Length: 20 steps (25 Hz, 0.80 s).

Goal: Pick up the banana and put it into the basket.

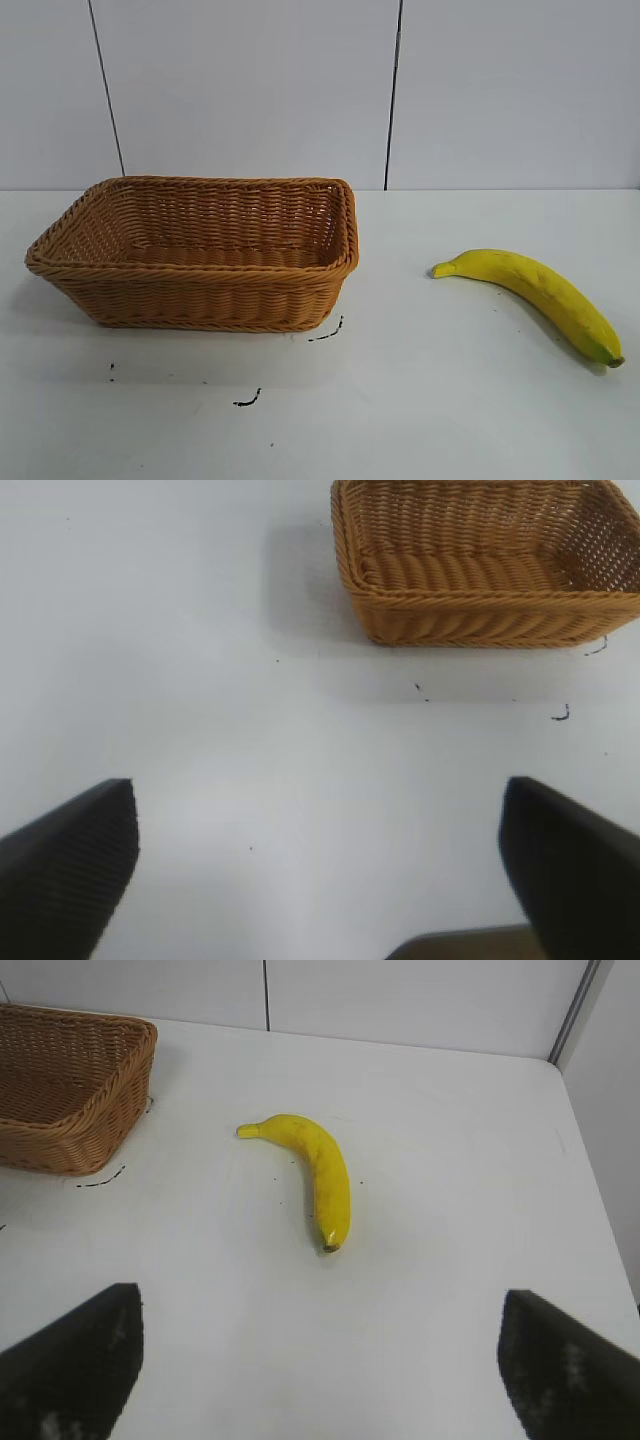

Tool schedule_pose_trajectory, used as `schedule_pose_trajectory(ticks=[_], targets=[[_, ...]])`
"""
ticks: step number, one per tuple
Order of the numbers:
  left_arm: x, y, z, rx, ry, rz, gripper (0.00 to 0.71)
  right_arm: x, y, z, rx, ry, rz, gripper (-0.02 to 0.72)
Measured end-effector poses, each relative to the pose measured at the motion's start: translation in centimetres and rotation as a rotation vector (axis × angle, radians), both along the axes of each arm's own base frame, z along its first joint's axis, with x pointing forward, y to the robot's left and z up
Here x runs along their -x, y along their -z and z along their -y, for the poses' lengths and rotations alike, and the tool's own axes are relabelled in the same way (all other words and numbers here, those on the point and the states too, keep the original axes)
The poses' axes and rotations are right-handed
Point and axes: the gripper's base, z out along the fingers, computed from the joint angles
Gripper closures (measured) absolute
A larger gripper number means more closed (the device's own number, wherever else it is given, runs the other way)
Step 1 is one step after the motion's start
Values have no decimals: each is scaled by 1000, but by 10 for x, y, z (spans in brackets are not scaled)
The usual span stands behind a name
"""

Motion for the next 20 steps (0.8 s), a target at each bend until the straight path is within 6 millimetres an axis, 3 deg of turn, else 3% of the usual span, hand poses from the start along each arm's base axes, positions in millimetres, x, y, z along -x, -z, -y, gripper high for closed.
schedule_pose_trajectory(ticks=[8,11,16,20], targets=[[0,0,0,0,0,0,15,0,0,0,4,2,-2,14],[0,0,0,0,0,0,15,-8,-11,0,-2,7,-52,14],[0,0,0,0,0,0,15,-46,-42,-1,-1,14,-191,14],[0,0,0,0,0,0,15,-95,-62,-4,6,15,-326,14]])
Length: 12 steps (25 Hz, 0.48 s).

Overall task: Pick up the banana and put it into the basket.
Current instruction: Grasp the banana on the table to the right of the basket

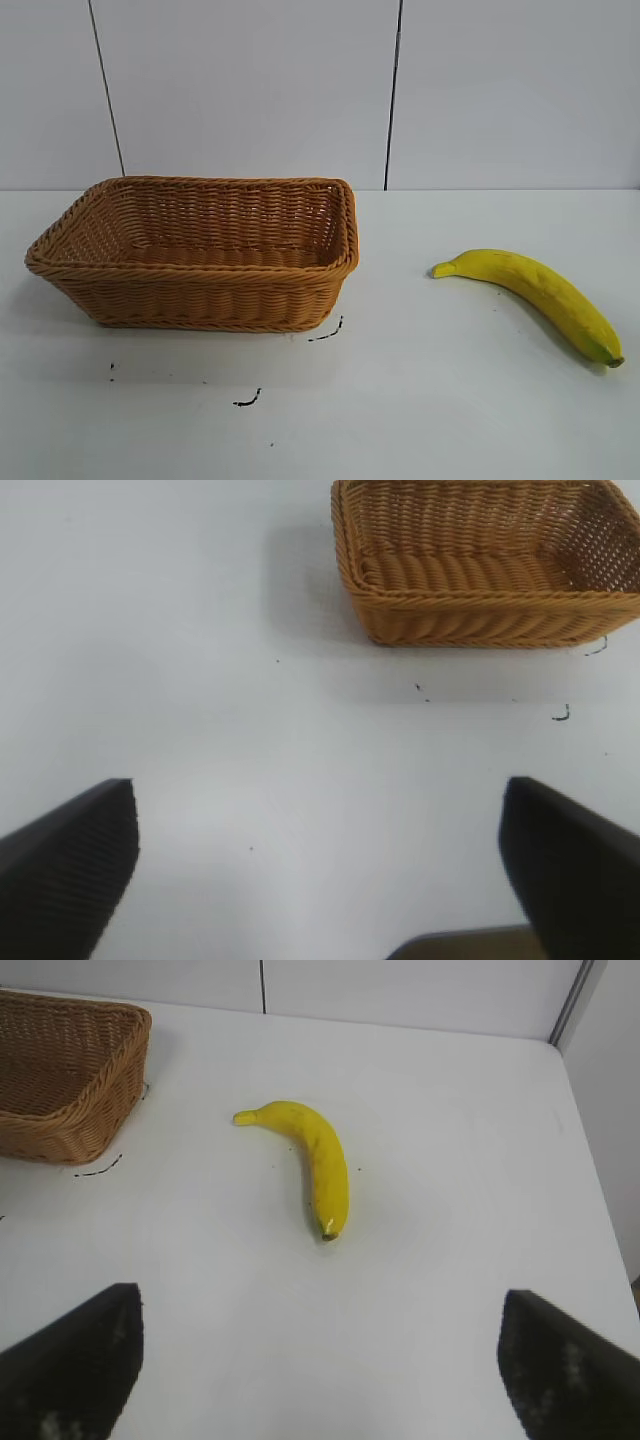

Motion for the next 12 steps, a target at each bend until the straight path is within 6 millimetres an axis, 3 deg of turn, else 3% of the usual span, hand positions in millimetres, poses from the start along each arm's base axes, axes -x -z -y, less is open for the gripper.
schedule_pose_trajectory(ticks=[5,12], targets=[[0,0,0,0,0,0,15,-66,-12,-3,8,2,-134,14],[0,0,0,0,0,0,15,-168,-10,-7,41,-25,-276,14]])
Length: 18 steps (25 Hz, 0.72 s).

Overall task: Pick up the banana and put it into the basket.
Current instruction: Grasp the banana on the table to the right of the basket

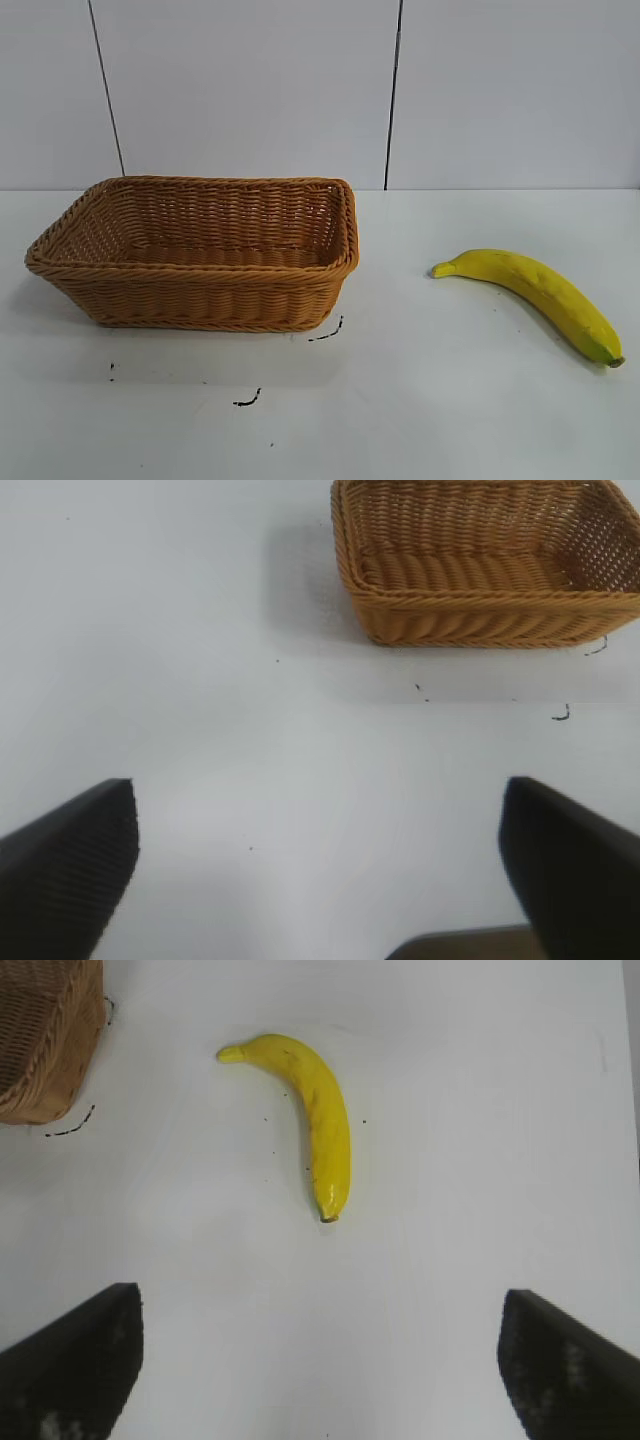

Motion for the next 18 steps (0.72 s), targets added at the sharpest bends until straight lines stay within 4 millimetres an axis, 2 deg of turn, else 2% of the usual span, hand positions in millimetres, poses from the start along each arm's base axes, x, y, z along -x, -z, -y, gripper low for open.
schedule_pose_trajectory(ticks=[5,8,14,18], targets=[[0,0,0,0,0,0,15,-61,17,-3,71,-125,-71,14],[0,0,0,0,0,0,15,-84,28,-6,120,-223,-86,14],[0,0,0,0,0,0,15,-100,47,-35,170,-382,-98,14],[0,0,0,0,0,0,15,-107,62,-36,149,-343,-143,14]])
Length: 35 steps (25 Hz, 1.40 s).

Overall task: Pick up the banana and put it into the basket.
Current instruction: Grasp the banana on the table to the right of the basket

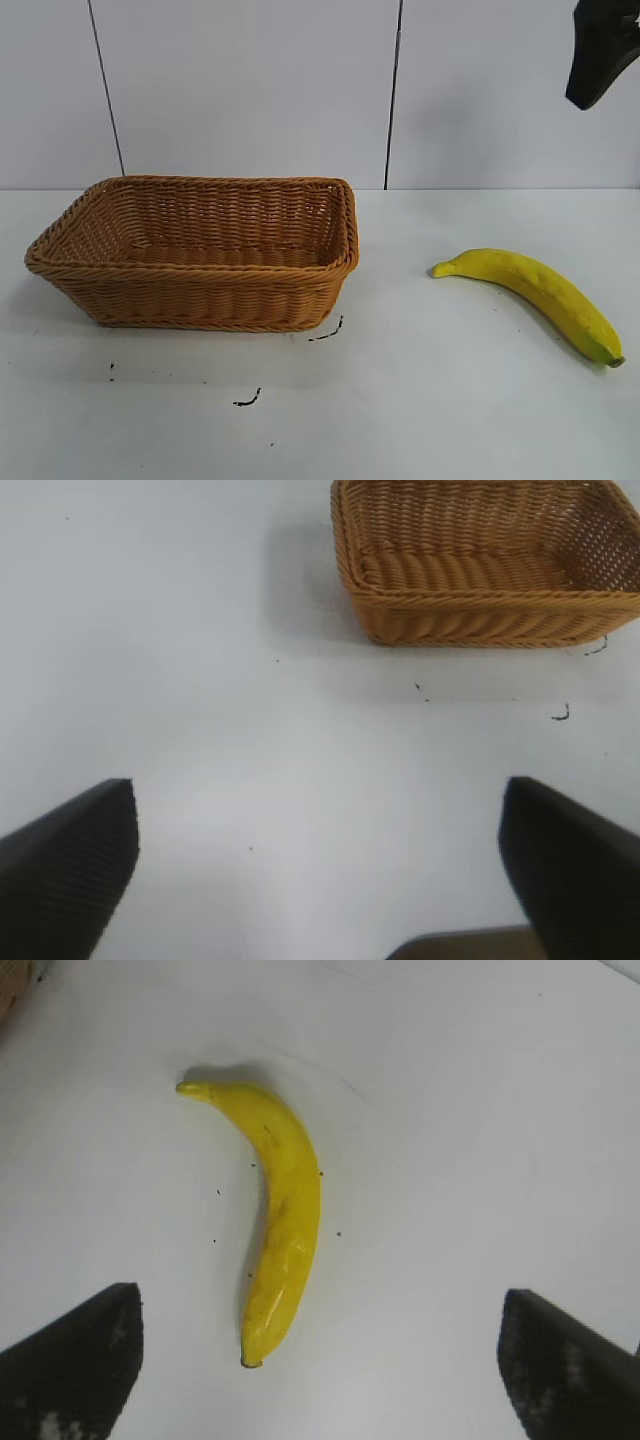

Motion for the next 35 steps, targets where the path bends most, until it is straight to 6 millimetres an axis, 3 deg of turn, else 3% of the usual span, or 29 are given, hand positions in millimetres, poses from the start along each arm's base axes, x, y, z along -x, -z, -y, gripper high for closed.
schedule_pose_trajectory(ticks=[6,16,25,31,35], targets=[[0,0,0,0,0,0,15,-16,35,14,8,53,-95,14],[0,0,0,1,1,0,15,-42,109,12,33,51,-198,14],[0,0,0,0,0,0,15,-51,173,11,38,80,-301,14],[0,0,0,0,0,0,15,-53,181,11,35,91,-296,28],[0,0,0,0,0,0,15,-54,181,11,32,103,-294,150]])
